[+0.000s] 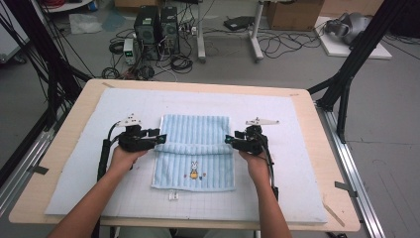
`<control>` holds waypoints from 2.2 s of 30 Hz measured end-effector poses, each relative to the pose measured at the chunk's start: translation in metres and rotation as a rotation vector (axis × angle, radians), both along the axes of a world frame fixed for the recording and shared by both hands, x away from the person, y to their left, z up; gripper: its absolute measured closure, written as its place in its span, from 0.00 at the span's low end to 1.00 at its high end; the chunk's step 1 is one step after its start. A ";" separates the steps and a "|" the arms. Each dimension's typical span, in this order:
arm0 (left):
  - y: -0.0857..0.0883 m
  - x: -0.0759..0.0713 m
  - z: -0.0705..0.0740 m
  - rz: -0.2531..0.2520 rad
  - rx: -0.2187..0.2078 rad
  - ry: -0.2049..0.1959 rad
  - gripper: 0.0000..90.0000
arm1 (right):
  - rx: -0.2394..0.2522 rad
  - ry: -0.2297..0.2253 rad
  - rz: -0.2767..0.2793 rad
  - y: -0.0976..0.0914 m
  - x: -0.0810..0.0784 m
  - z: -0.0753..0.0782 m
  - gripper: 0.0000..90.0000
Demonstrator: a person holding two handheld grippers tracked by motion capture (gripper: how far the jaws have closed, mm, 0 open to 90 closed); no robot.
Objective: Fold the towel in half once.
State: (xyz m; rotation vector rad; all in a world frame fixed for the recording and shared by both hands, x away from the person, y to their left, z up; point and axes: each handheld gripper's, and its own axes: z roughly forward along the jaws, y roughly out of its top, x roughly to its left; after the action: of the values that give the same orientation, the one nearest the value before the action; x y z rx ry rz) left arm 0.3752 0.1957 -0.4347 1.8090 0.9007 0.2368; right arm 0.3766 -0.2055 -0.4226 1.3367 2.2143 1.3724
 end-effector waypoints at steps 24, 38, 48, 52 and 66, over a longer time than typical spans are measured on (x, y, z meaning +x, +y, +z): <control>0.005 -0.032 -0.006 -0.055 0.056 -0.040 0.93 | -0.103 0.026 0.049 0.008 -0.024 -0.010 0.91; 0.013 -0.068 0.001 -0.104 0.007 -0.081 0.93 | -0.059 -0.068 0.107 -0.001 -0.073 -0.007 0.91; 0.009 -0.088 -0.002 -0.144 0.017 -0.081 0.93 | -0.040 -0.097 0.118 -0.011 -0.097 -0.003 0.91; 0.011 -0.093 -0.004 -0.146 0.009 -0.071 0.92 | -0.055 -0.093 0.133 -0.010 -0.104 -0.007 0.90; 0.012 -0.109 -0.007 -0.191 0.014 -0.038 0.93 | -0.096 -0.090 0.168 -0.010 -0.124 -0.007 0.90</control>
State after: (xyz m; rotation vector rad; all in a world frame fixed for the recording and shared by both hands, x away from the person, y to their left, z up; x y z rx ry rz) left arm 0.2664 0.2079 -0.4418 1.8834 0.6961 0.1556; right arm 0.2523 -0.2158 -0.4298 1.0570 2.3437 1.3323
